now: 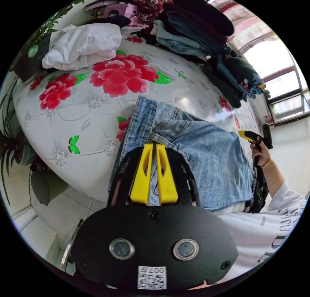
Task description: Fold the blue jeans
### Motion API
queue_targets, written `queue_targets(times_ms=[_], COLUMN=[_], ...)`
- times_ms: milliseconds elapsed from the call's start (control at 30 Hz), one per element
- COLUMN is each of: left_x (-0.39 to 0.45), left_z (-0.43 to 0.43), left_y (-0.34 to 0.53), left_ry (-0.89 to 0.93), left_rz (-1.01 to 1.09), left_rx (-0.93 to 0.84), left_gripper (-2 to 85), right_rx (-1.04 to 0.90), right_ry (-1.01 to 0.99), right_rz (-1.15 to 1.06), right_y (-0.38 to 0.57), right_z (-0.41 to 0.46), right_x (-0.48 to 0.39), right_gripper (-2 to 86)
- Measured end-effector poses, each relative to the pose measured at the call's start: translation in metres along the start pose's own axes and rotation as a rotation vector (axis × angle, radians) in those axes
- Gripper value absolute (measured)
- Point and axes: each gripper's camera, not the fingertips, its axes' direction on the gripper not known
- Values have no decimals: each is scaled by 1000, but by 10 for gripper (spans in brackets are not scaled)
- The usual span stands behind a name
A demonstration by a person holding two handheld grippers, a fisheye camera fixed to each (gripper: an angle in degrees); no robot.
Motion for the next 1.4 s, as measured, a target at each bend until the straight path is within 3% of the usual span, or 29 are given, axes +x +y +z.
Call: queue_targets(times_ms=[133, 233, 300, 433, 567, 767, 833, 933, 1067, 1200, 1333, 1400], left_x=[-18, -46, -70, -96, -108, -122, -128, -138, -150, -162, -168, -168], left_z=[-29, -50, -57, -60, -68, -74, -71, -62, -47, -30, -11, 5], left_y=[22, 55, 81, 103, 106, 102, 99, 96, 95, 94, 85, 75], left_ry=[51, 188, 291, 324, 299, 320, 336, 364, 398, 432, 454, 436], left_rz=[-66, -211, -340, -462, -540, -534, -533, -549, -570, -602, -596, -587], left_rx=[106, 195, 233, 265, 317, 335, 336, 342, 362, 383, 381, 355], left_gripper=[68, 78, 80, 79, 95, 110, 115, 124, 134, 143, 157, 162], right_rx=[254, 477, 688, 996, 1128, 1282, 1250, 1201, 895, 433, 112, -165], right_ry=[19, 121, 282, 473, 276, 177, 58, 94, 251, 475, 438, 395], right_rz=[24, 180, 393, 818, 929, 955, 944, 718, 132, -390, -492, -443], right_y=[86, 199, 309, 464, 540, 542, 531, 491, 402, 338, 315, 306], right_z=[-62, -117, -158, -191, -172, -138, -138, -156, -152, -45, 90, 168], right_x=[14, 45, 69, 91, 124, 141, 146, 109, -17, -150, -179, -169], right_gripper=[44, 59, 68, 83, 95, 60, 38, 19, 13, 19, 34, 44])
